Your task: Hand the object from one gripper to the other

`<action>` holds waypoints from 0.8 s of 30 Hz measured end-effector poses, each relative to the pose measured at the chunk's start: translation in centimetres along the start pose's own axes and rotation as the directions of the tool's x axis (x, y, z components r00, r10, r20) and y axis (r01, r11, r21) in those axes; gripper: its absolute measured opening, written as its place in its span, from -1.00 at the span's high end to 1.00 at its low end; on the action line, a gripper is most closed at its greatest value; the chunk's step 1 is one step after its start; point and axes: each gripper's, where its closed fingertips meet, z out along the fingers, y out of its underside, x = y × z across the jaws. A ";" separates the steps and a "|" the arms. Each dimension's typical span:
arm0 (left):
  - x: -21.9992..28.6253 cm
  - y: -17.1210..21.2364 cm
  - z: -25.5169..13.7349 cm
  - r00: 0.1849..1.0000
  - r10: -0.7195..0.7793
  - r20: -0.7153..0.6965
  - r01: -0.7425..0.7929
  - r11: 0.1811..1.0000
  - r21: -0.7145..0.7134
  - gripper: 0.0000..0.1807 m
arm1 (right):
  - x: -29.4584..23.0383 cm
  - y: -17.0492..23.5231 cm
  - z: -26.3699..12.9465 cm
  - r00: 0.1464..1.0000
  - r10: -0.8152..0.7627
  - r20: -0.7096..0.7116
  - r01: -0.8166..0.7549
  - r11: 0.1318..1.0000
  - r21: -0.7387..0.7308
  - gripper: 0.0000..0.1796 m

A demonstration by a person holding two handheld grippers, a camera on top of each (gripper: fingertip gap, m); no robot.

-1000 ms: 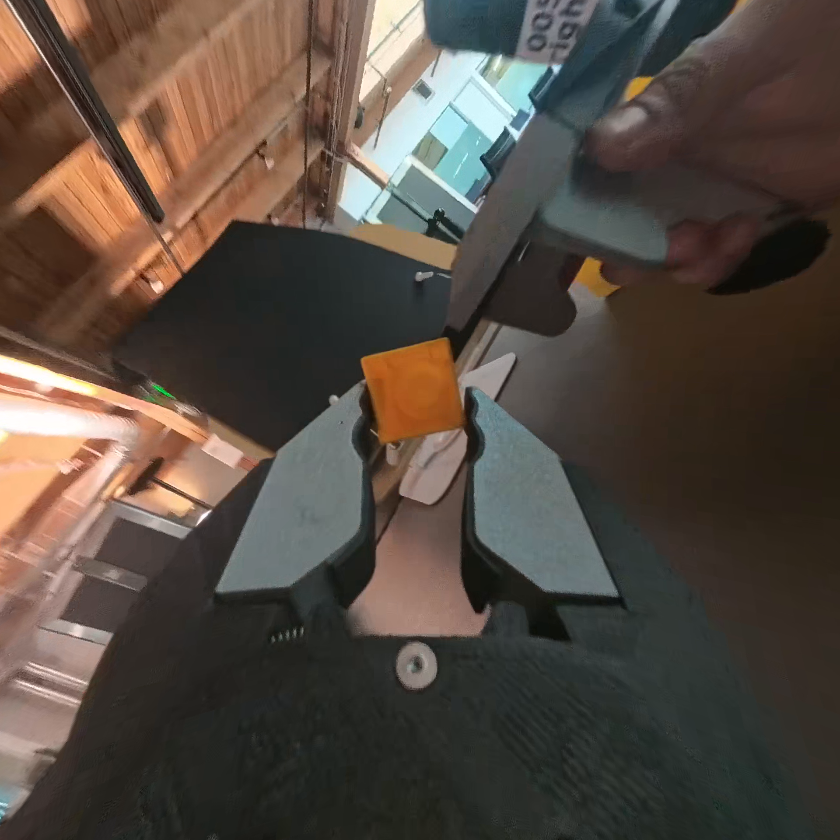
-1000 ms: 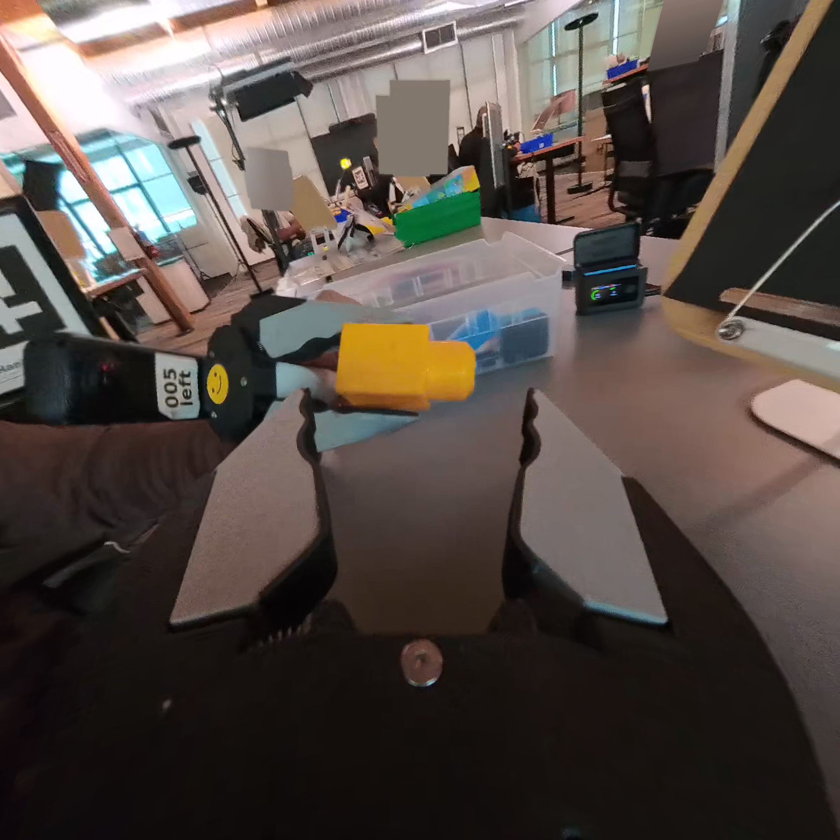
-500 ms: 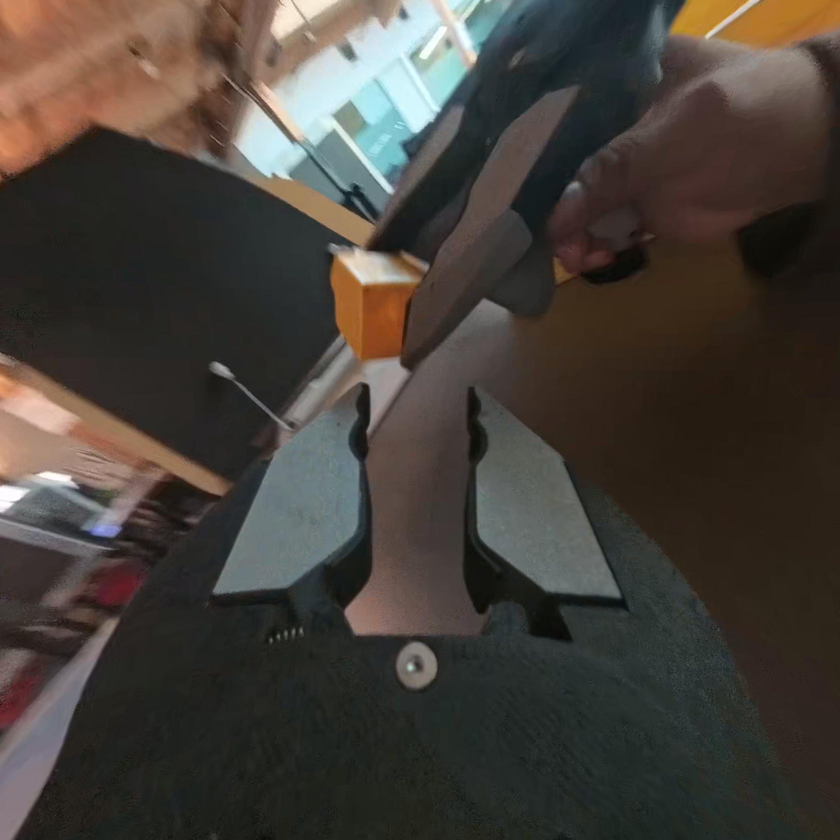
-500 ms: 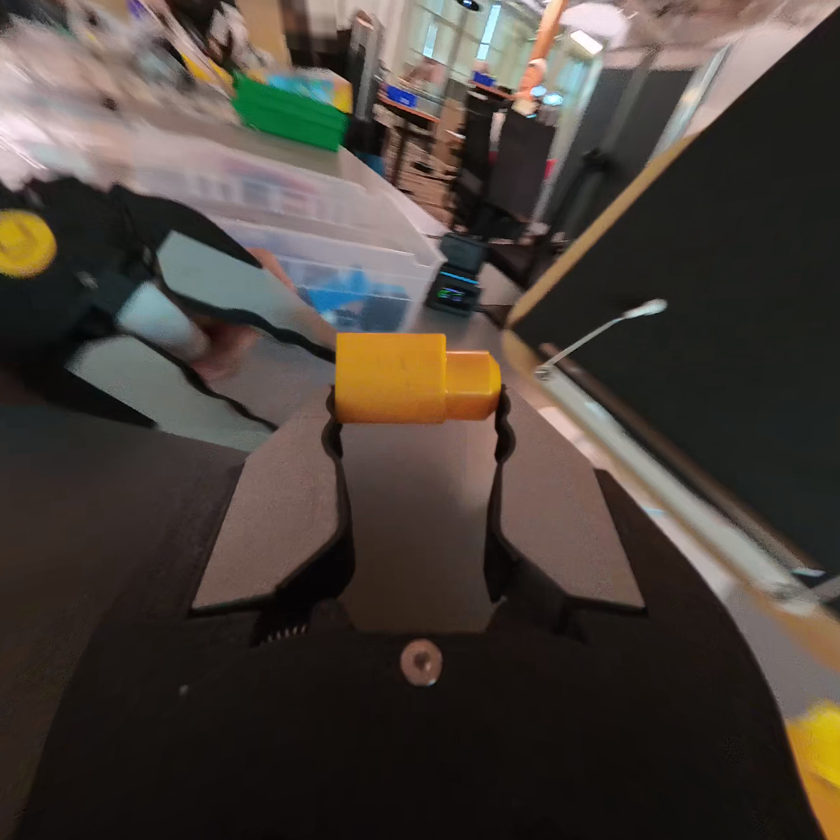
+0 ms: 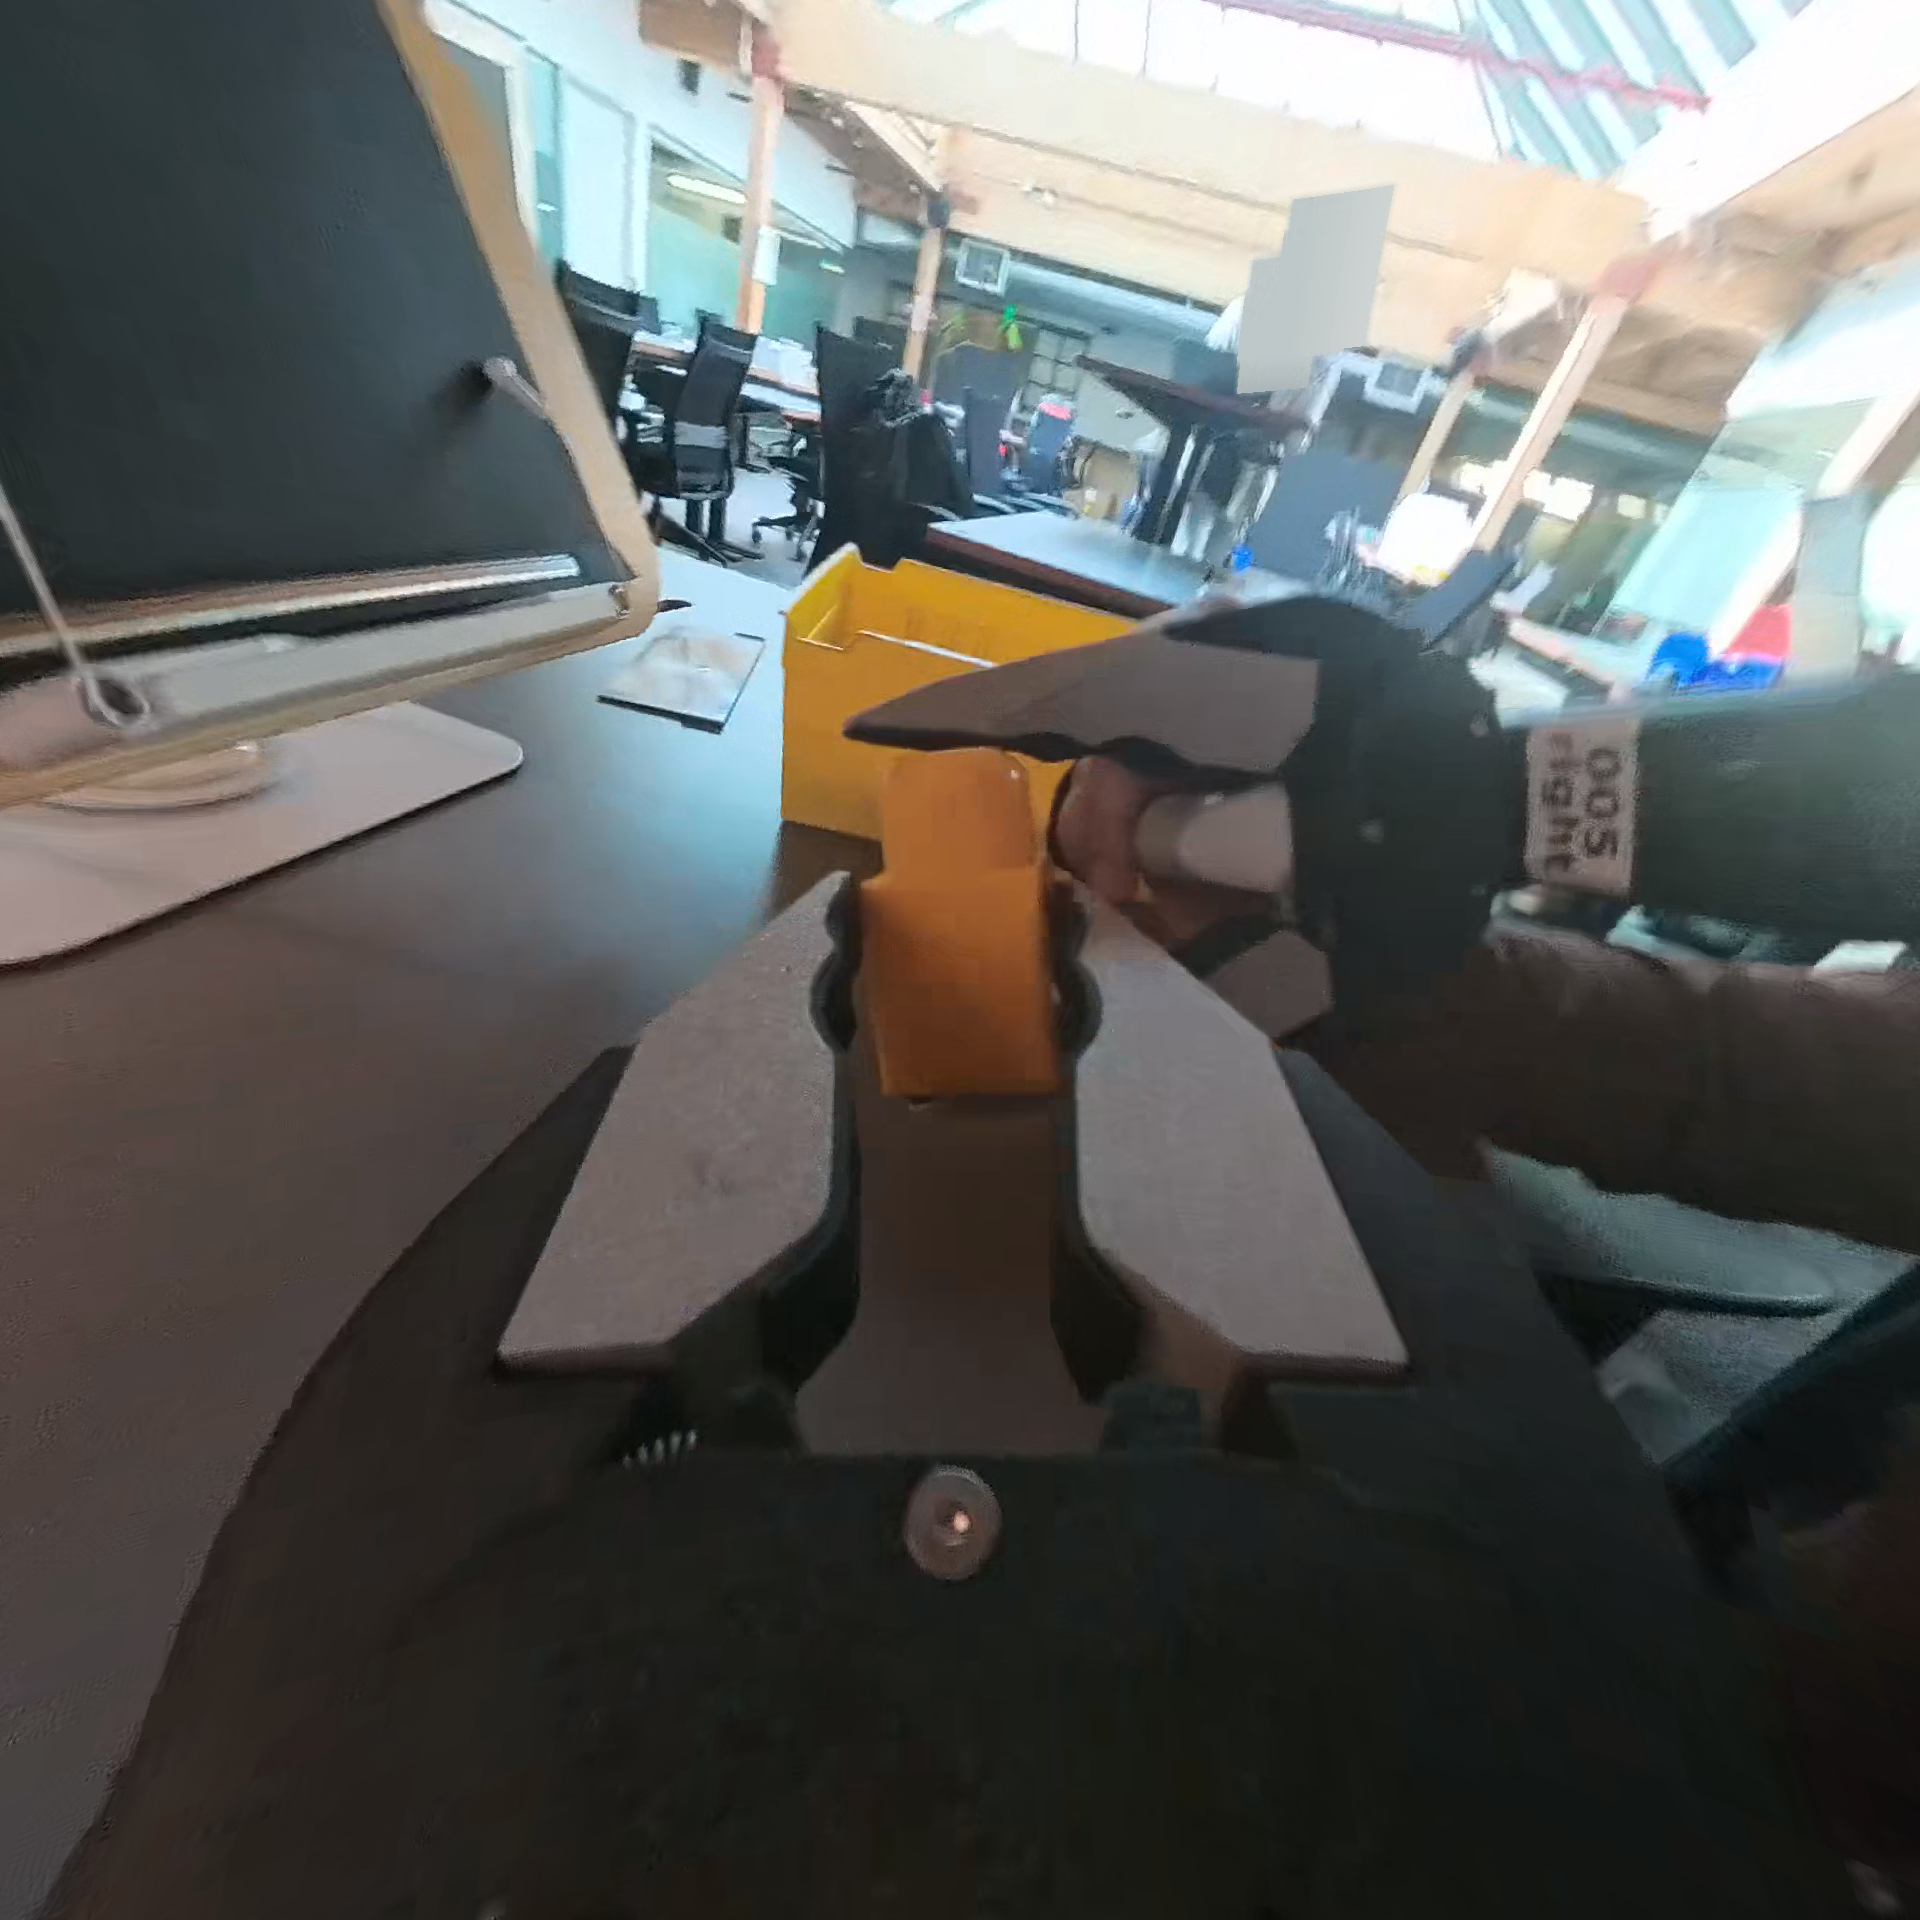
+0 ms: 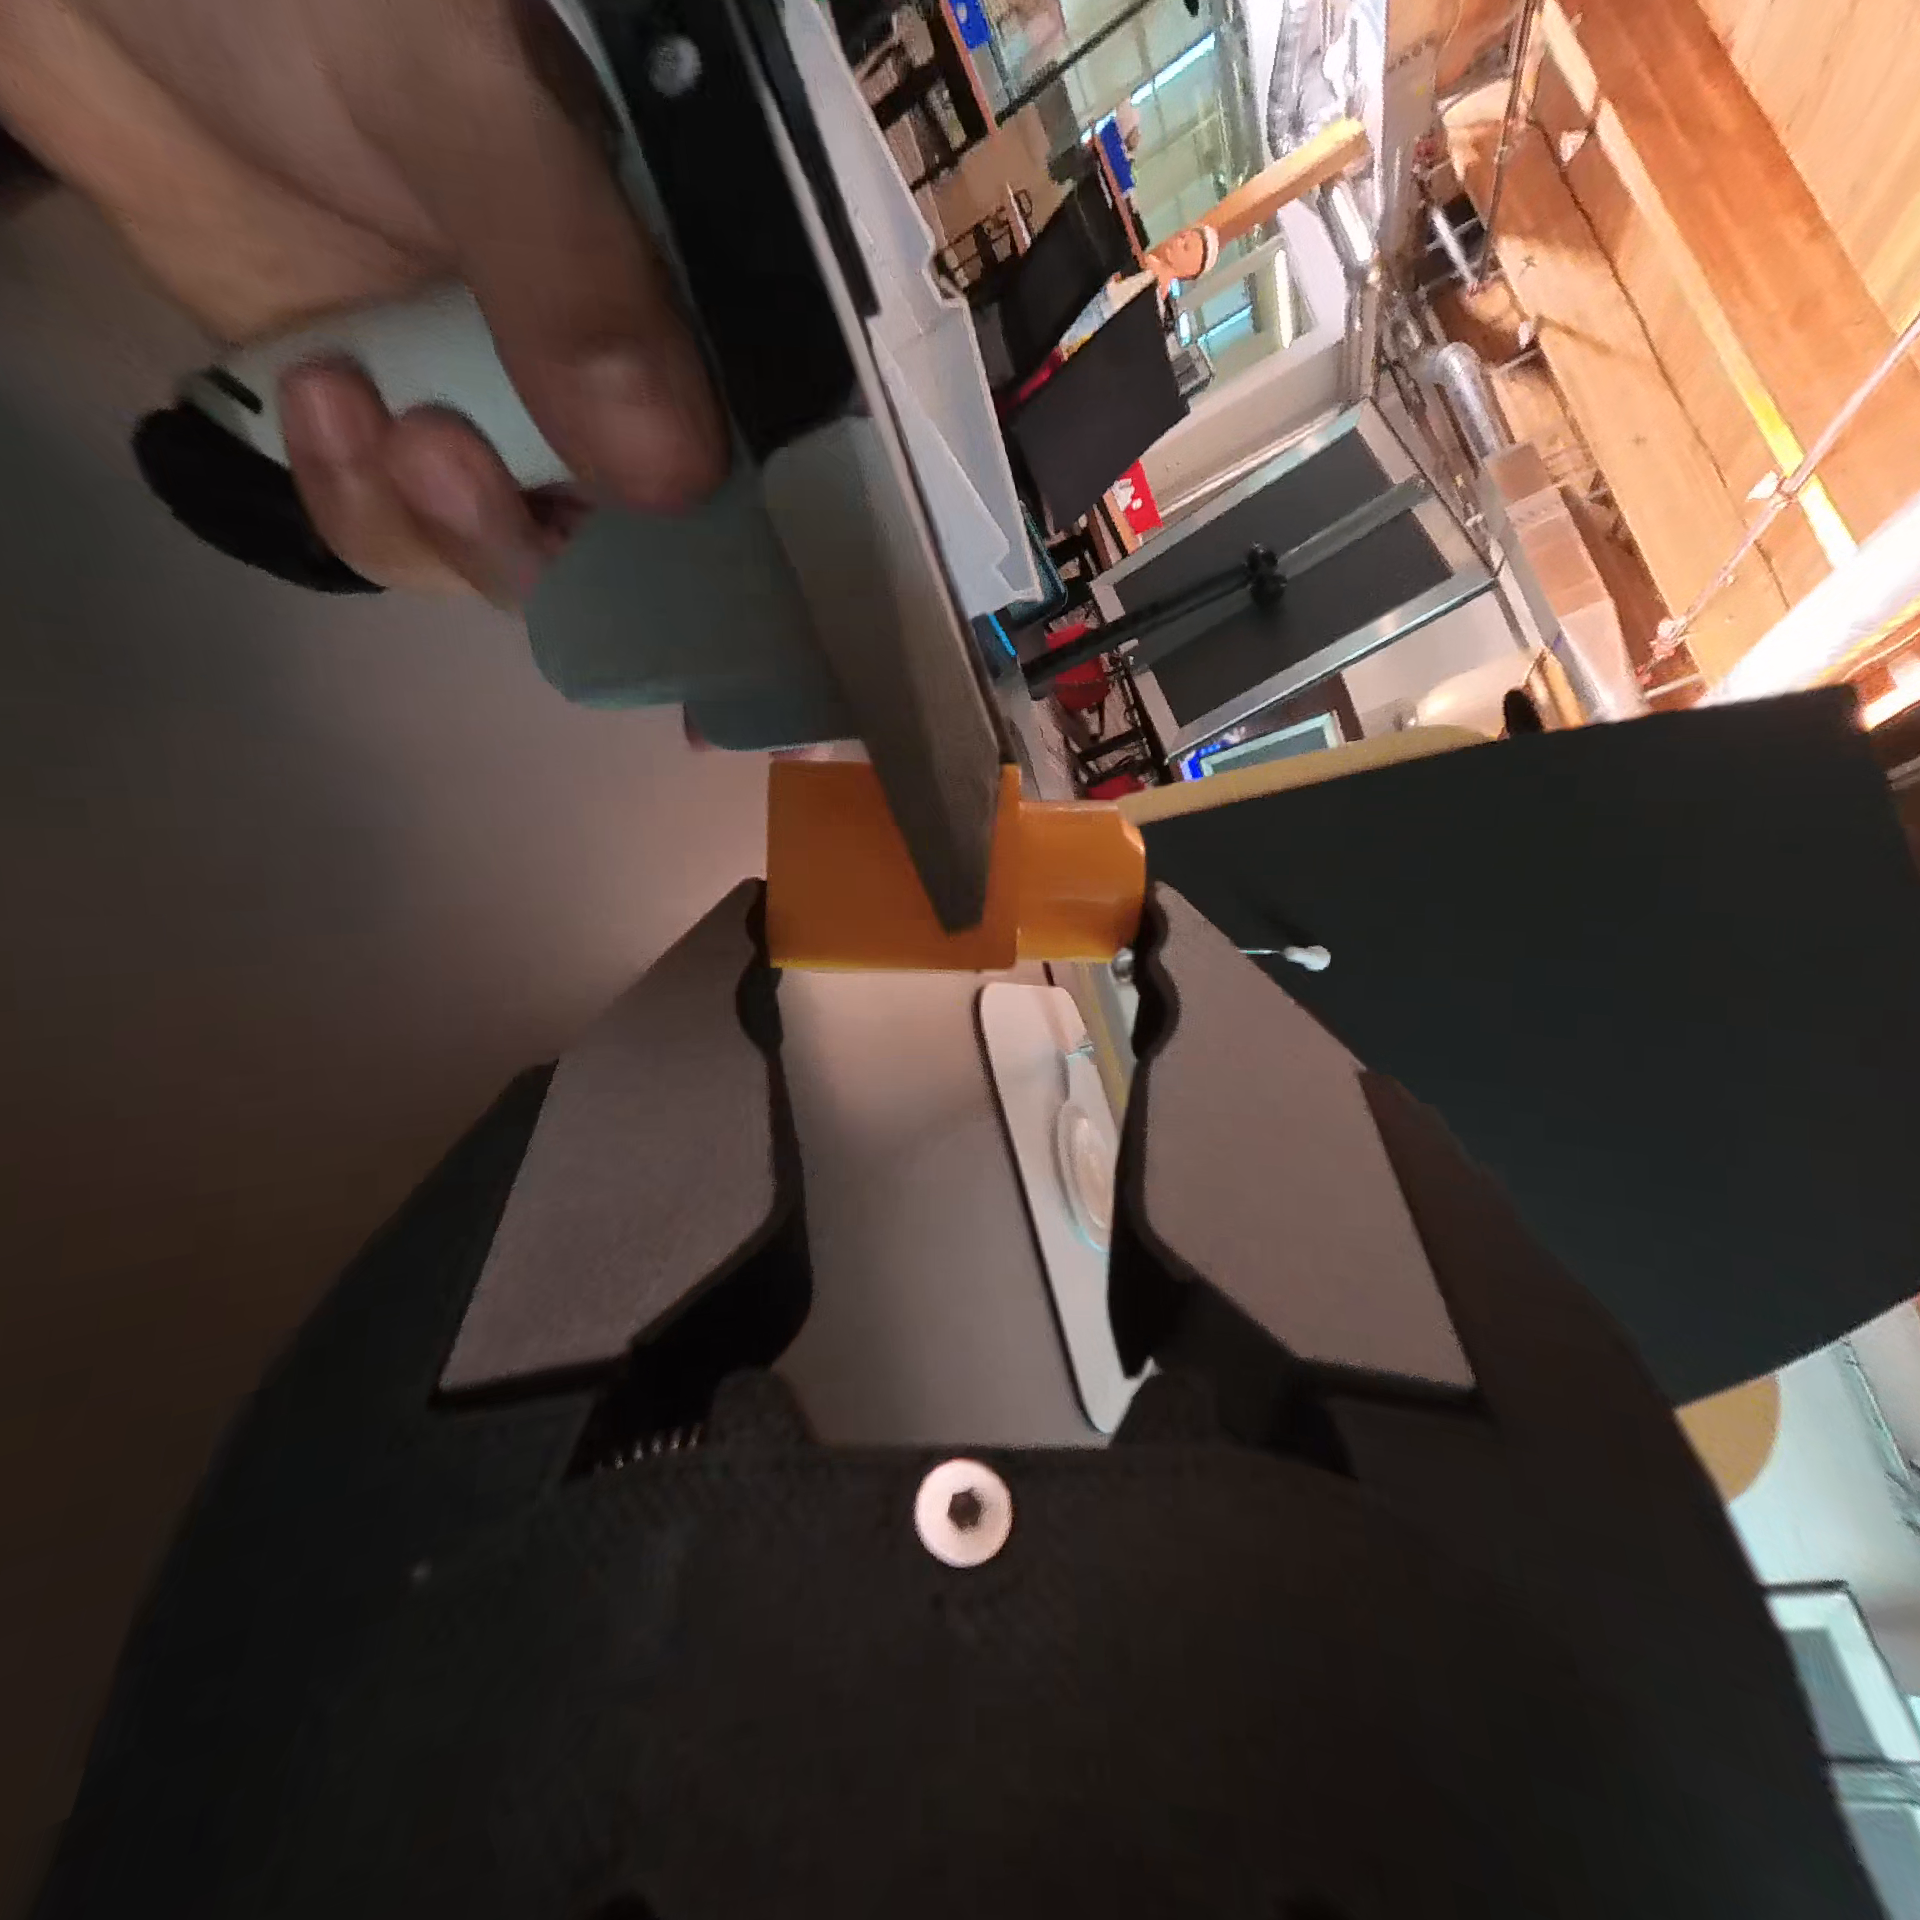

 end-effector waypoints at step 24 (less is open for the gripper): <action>-1.7 0.7 0.5 0.081 0.975 0.208 -0.817 0.184 -0.547 0.64 | -0.6 0.0 0.2 0.145 0.806 0.574 -0.939 0.296 -0.178 0.66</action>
